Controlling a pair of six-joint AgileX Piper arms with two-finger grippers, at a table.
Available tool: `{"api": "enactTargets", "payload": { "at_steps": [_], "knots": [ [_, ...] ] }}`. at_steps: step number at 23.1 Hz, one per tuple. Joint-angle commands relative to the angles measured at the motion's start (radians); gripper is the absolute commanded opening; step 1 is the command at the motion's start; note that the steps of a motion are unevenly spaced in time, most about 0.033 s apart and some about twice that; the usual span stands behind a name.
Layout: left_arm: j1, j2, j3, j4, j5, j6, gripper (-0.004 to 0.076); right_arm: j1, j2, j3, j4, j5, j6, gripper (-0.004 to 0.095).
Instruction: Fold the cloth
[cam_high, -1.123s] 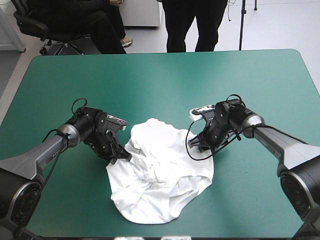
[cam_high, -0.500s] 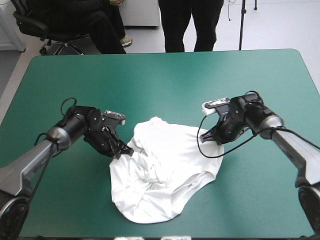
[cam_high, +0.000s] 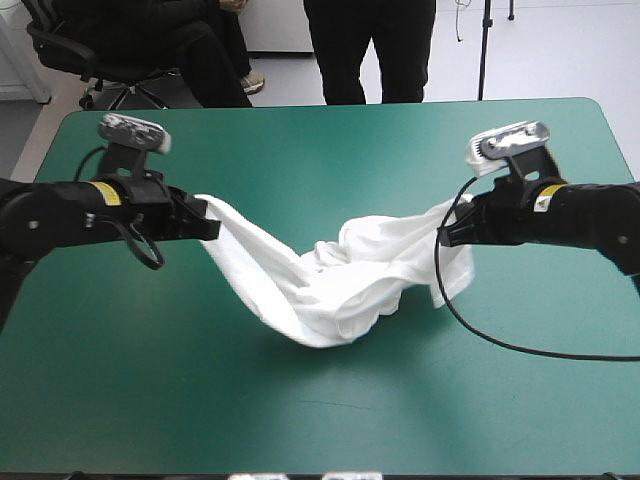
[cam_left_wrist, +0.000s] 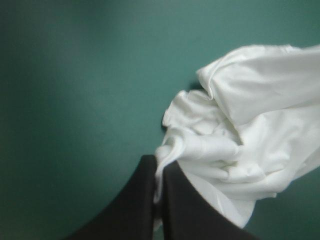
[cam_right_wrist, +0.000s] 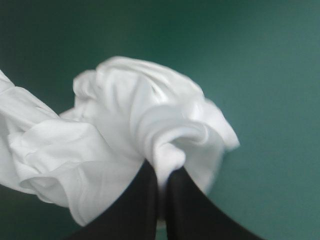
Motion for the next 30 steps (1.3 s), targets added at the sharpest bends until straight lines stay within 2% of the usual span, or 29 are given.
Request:
{"api": "enactTargets", "payload": {
  "at_steps": [1, 5, 8, 12, 14, 21, 24, 27, 30],
  "knots": [
    [0.001, -0.057, -0.193, -0.024, -0.032, -0.028, -0.0017, -0.009, -0.058, -0.175, 0.026, -0.039, -0.014, -0.0017],
    [0.001, -0.063, -0.537, -0.028, -0.045, -0.025, -0.0017, -0.009, -0.061, -0.463, 0.029, -0.017, -0.044, -0.0017],
    [0.001, -0.063, -0.748, -0.042, -0.117, -0.019, -0.0017, -0.009, -0.056, -0.676, 0.029, -0.039, -0.058, -0.0017],
    [0.001, -0.063, -0.901, -0.089, -0.226, -0.012, -0.0017, -0.009, -0.024, -0.901, 0.048, -0.071, -0.07, -0.0016],
    [0.001, -0.063, -0.941, -0.094, -0.249, -0.012, -0.0017, -0.009, -0.011, -0.979, 0.048, -0.089, -0.075, -0.0016],
    [0.001, -0.059, -0.965, -0.082, -0.253, 0.043, -0.0017, -0.009, 0.011, -1.025, 0.012, -0.074, -0.077, -0.0016],
    [0.001, -0.036, -0.936, -0.002, -0.19, 0.024, -0.0017, -0.009, 0.04, -1.016, -0.019, -0.05, -0.066, -0.0017],
    [0.001, 0.004, -0.859, 0.111, -0.111, -0.059, -0.0017, -0.009, 0.085, -0.989, -0.059, -0.011, -0.046, -0.0017],
    [0.001, 0.048, -0.745, 0.179, -0.094, -0.091, -0.0017, -0.009, 0.135, -0.923, -0.07, 0.007, -0.036, -0.0017]
  ]
}}
